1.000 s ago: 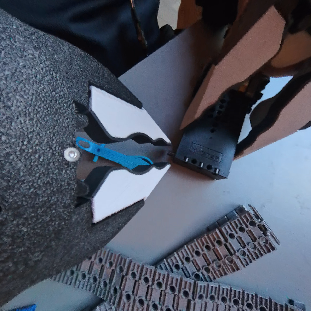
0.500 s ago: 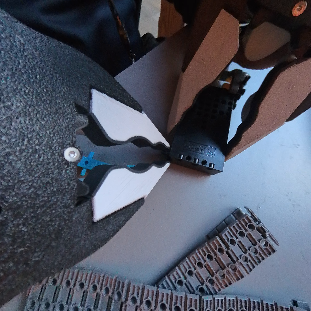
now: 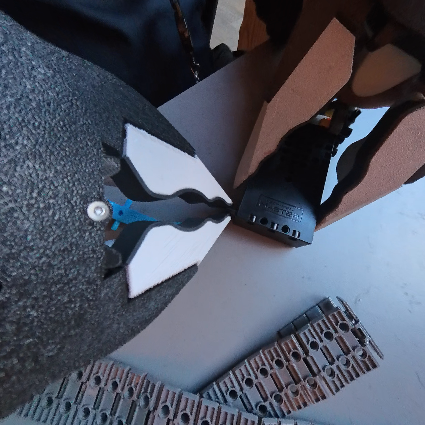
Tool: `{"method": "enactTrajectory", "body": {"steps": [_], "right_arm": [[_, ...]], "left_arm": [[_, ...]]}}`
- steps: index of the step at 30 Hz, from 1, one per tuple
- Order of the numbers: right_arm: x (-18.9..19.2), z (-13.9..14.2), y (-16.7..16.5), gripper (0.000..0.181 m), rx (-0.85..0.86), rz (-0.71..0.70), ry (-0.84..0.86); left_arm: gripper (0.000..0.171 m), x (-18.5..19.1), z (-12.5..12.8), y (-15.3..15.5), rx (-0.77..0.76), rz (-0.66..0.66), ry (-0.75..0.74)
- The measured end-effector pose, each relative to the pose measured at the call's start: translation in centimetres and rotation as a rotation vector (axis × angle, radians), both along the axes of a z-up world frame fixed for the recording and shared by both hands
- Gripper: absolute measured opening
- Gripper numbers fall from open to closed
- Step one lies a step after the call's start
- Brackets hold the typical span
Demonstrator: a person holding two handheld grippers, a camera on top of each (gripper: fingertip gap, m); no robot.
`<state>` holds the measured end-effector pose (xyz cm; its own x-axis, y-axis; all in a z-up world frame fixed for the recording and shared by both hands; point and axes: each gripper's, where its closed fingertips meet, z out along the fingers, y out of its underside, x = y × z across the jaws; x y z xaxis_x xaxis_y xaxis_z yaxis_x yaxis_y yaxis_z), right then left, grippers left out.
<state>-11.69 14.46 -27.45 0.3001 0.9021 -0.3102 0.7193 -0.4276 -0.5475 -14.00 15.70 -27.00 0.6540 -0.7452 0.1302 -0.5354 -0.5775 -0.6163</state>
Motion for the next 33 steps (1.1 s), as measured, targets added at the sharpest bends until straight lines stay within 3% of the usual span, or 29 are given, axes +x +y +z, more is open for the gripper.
{"method": "enactTrajectory", "body": {"steps": [5, 12, 15, 17, 19, 24, 31, 33], "right_arm": [[-0.1, 0.1, -0.5, 0.0, -0.095, -0.022, 0.005], [0.4, -0.1, 0.3, 0.0, 0.299, 0.041, -0.111], [0.8, -0.3, -1.0, 0.0, 0.32, 0.069, -0.121], [1.9, -0.3, -1.3, 0.0, 0.35, 0.063, -0.139], [2.4, 0.3, -0.4, 0.0, 0.294, 0.004, -0.103], [0.0, 1.9, 0.6, 0.001, 0.102, -0.094, 0.085], [-1.7, 0.6, 1.3, 0.016, 0.038, -0.103, 0.078], [-2.0, 0.7, 1.5, 0.011, 0.023, -0.114, 0.096]], "left_arm": [[0.063, 0.1, 0.0, -0.2, -0.001, -0.018, 0.003], [0.063, 0.0, 0.0, 0.1, -0.015, -0.026, -0.029], [0.063, -2.5, 0.0, 1.9, 0.008, 0.101, 0.006], [0.063, -3.8, 0.0, 2.2, -0.01, 0.104, -0.028], [0.063, -2.7, 0.0, 1.4, -0.01, 0.039, -0.025], [0.063, -2.1, 0.0, 1.3, -0.008, 0.034, -0.029], [0.063, -1.9, 0.0, 1.0, -0.009, 0.025, -0.03], [0.063, -1.9, 0.0, 1.0, -0.008, 0.022, -0.028]]}}
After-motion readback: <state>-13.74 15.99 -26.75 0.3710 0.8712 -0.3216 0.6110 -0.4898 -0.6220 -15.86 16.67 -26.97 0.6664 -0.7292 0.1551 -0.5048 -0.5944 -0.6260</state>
